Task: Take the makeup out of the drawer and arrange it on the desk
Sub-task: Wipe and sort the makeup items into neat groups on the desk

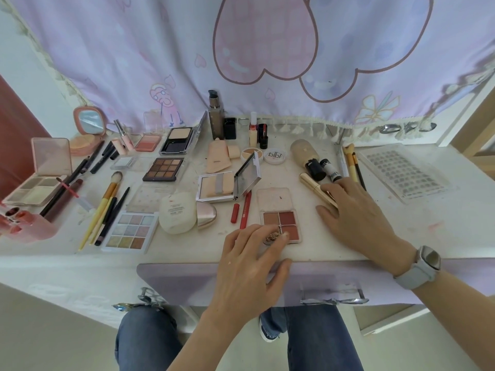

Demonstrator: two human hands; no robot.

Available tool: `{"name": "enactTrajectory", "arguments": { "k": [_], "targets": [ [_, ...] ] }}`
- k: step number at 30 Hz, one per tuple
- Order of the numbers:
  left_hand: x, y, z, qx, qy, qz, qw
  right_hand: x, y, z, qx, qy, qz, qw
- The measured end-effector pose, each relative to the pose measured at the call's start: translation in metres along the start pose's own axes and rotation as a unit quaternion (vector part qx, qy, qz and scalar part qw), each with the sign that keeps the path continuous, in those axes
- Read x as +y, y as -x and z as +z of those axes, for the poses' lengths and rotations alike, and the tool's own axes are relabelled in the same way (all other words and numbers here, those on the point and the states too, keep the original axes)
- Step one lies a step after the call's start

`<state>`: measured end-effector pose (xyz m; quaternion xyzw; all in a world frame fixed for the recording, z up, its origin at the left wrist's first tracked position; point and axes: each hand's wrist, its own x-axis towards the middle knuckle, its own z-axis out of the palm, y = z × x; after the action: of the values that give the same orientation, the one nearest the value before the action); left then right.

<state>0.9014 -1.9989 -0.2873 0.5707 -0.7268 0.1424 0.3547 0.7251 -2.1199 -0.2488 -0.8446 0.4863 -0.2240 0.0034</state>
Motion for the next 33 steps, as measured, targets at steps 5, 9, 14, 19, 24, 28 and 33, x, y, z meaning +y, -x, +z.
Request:
{"name": "enactTrajectory", "arguments": {
  "k": [5, 9, 14, 19, 24, 28, 33],
  "targets": [
    [0.001, -0.012, -0.007, 0.03, 0.018, -0.039, 0.999, -0.004, -0.003, -0.003, 0.012, -0.086, 0.048, 0.995],
    [0.001, -0.032, -0.014, 0.061, 0.035, -0.055, 0.996, -0.011, -0.009, -0.028, 0.066, -0.278, 0.099, 0.953],
    [0.005, -0.052, -0.02, 0.029, -0.001, -0.022, 0.999, -0.024, -0.01, -0.049, -0.098, -0.447, 0.042, 0.888],
    [0.01, -0.051, -0.026, -0.04, 0.005, -0.008, 0.999, -0.039, -0.004, -0.04, -0.031, -0.4, 0.059, 0.914],
    [0.011, -0.051, -0.034, -0.129, 0.11, -0.067, 0.983, -0.04, -0.007, -0.036, -0.011, -0.418, 0.065, 0.906],
    [0.005, -0.053, -0.036, -0.145, 0.183, -0.103, 0.967, -0.038, -0.006, -0.044, -0.028, -0.445, 0.004, 0.895],
    [-0.001, -0.056, -0.04, -0.122, 0.087, -0.1, 0.984, -0.027, -0.008, -0.045, -0.133, -0.526, -0.026, 0.84]
  ]
}}
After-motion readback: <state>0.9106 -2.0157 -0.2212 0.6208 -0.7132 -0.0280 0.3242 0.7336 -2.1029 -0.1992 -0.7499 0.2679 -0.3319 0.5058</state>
